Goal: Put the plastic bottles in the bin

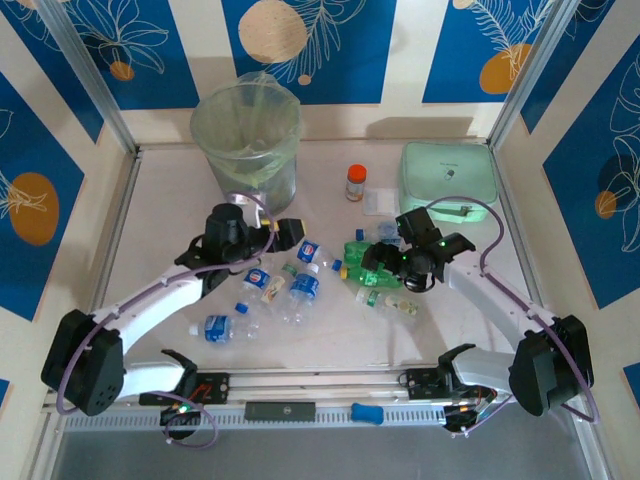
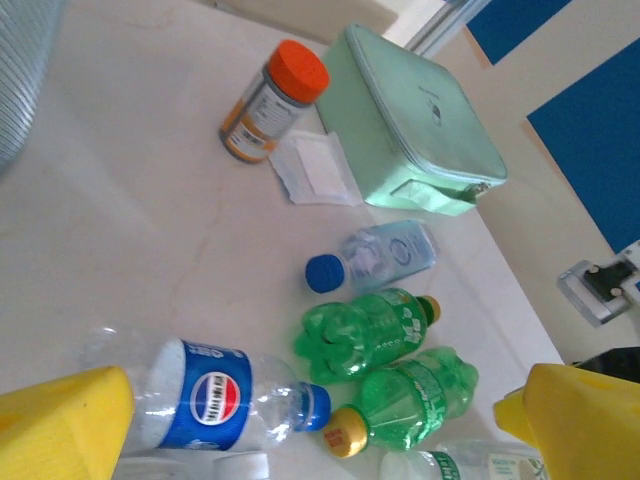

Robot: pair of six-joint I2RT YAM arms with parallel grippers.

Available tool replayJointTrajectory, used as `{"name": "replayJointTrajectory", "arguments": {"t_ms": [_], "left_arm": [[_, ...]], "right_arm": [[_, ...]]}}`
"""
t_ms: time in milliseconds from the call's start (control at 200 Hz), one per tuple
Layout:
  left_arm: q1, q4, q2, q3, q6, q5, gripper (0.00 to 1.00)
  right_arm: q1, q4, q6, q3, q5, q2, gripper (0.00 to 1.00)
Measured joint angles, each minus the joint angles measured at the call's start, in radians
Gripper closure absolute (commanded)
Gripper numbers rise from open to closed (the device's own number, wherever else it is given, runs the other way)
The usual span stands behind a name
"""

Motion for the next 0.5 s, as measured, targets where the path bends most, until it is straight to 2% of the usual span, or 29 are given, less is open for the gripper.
{"name": "replayJointTrajectory", "arguments": {"t_ms": [225, 500], "left_arm": [[-0.028, 0.111, 0.090, -0.003, -0.067, 0.019, 0.01], [-0.028, 0.146, 0.126, -0.003, -0.077, 0.034, 0.01]], "right_arm": [[-0.016, -0.033, -0.003, -0.070, 0.050, 0.021, 0.01], [0.009, -0.067, 0.032, -0.141, 0.060, -0.014, 0.01]]}}
